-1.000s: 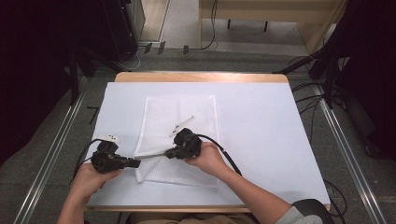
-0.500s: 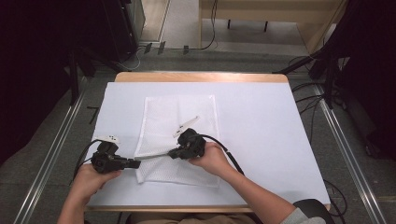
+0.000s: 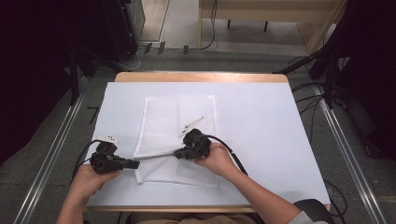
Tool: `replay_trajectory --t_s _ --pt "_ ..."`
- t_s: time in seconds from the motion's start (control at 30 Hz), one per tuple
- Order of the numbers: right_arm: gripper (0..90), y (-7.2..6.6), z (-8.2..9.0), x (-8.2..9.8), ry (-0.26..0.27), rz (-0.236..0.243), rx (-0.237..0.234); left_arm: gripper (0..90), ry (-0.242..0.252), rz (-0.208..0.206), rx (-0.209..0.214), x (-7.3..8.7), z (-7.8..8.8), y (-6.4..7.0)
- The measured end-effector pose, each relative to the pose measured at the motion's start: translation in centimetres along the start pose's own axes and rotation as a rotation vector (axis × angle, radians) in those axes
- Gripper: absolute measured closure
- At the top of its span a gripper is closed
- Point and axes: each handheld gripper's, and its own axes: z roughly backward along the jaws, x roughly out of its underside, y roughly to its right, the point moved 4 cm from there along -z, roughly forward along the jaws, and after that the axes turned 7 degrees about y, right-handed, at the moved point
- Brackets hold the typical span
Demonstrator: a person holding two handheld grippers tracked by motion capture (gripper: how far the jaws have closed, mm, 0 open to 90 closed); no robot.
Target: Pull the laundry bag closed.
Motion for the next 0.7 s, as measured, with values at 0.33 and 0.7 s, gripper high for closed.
replay_trajectory --t_s 0.33,0.7 --pt "88.4 0.4 0.8 0.6 -0.005 -0.016 0.019 88.2 0.001 0.011 0.004 0.1 -0.1 -0.1" --pt "88.4 0.7 1.5 1.1 -0.011 -0.021 0.027 88.2 -0.003 0.016 0.002 0.2 0.0 -0.2"
